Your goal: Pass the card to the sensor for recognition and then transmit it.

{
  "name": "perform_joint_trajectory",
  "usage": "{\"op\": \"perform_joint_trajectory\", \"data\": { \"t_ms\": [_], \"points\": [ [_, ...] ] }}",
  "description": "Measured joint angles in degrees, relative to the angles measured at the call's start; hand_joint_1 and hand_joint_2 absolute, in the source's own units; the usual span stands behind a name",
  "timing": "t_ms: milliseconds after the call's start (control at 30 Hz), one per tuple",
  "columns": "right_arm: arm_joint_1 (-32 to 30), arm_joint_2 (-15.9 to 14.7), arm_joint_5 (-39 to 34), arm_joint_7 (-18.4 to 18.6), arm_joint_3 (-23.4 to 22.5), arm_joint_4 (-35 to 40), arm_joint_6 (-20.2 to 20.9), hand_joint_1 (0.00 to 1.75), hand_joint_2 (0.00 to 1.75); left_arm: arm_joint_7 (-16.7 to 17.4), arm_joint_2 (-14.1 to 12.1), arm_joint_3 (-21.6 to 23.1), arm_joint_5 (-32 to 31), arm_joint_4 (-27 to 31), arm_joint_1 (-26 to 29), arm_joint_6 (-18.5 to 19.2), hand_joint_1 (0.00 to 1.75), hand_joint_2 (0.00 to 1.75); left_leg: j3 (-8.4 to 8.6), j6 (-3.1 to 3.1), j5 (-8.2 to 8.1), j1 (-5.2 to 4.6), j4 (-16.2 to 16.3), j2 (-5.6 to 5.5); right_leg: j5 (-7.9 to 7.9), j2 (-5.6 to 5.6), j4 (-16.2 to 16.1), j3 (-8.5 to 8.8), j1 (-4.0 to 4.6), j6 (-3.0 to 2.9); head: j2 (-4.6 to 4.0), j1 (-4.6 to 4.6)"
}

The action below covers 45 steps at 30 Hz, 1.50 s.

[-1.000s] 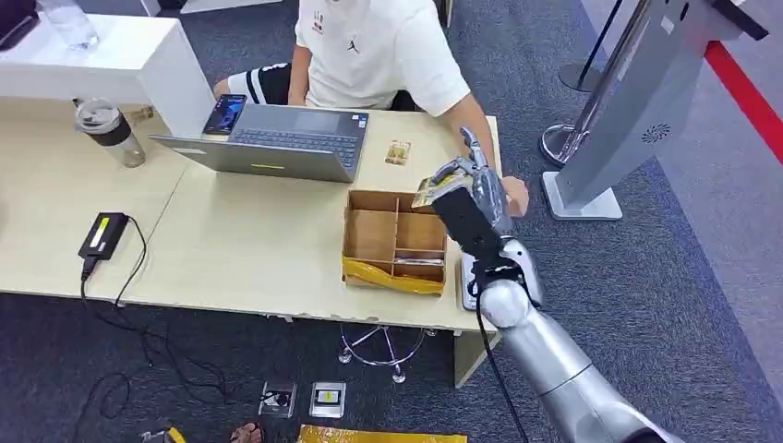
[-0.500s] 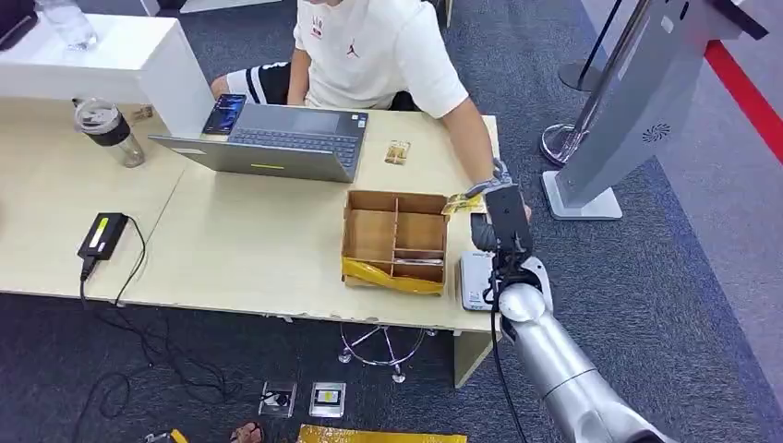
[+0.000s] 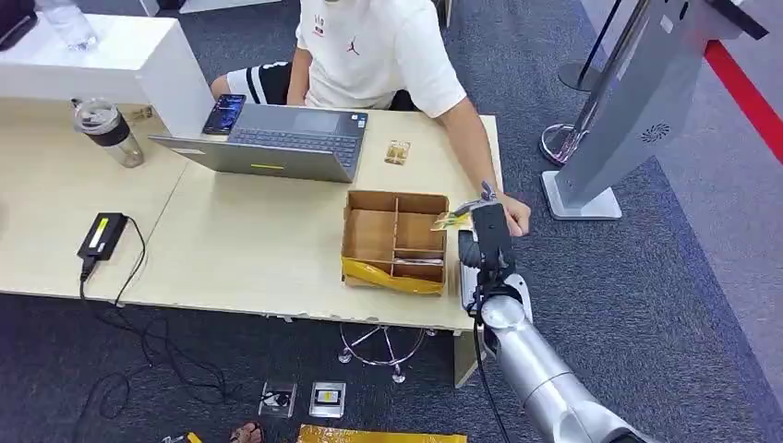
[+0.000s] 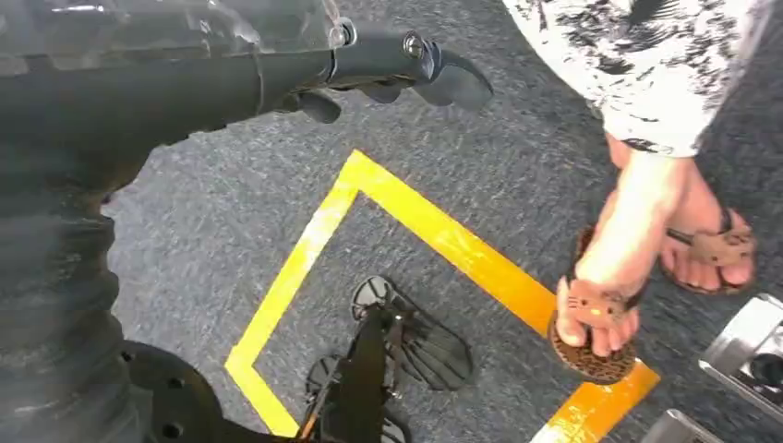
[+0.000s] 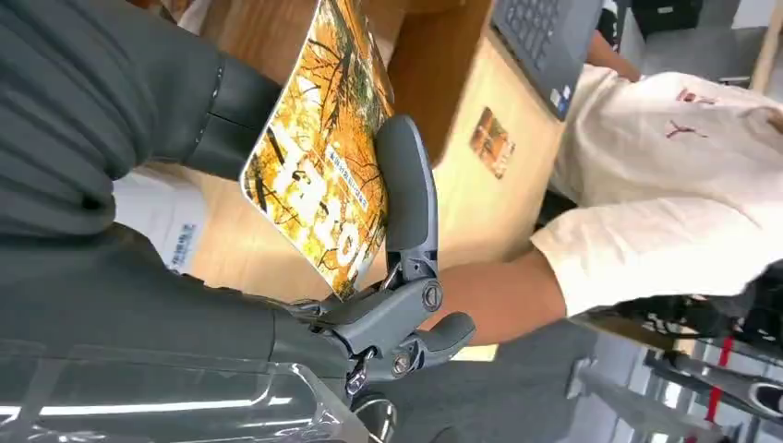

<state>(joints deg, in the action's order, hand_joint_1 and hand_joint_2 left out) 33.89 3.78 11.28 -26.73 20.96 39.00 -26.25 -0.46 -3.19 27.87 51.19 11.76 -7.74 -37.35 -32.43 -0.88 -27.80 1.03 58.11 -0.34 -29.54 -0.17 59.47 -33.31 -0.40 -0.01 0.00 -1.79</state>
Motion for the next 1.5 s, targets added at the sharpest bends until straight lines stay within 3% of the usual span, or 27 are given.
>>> {"op": "perform_joint_trajectory", "data": {
  "t_ms": [200, 767, 1500],
  "points": [
    [-0.1, 0.7, -1.7, -0.5, 0.0, -4.0, -0.7, 1.75, 1.75, 1.3, 1.1, 0.0, 0.3, 0.0, 0.0, -2.0, 0.00, 1.75, 0.00, 0.00, 0.00, 0.00, 0.0, 0.01, 0.00, 0.00, 0.0, -0.01, 0.00, 0.00, 0.00, 0.02],
    [1.7, 0.7, -9.4, -1.0, -0.4, -8.4, -0.4, 1.75, 1.75, 1.8, 2.5, -0.4, -1.0, -1.8, -0.6, -2.3, 0.00, 1.75, 0.01, 0.00, 0.00, 0.00, 0.0, 0.01, 0.00, 0.02, 0.0, 0.00, 0.00, 0.00, 0.00, 0.00],
    [1.9, 0.2, -16.8, 0.5, -2.9, -12.3, 1.8, 1.75, 1.75, 1.8, 3.2, -4.9, -4.6, -3.6, -1.1, -2.3, 0.00, 1.75, 0.02, 0.00, 0.00, 0.00, 0.0, 0.02, 0.00, 0.03, 0.0, -0.01, 0.00, 0.00, 0.00, 0.02]
  ]
}}
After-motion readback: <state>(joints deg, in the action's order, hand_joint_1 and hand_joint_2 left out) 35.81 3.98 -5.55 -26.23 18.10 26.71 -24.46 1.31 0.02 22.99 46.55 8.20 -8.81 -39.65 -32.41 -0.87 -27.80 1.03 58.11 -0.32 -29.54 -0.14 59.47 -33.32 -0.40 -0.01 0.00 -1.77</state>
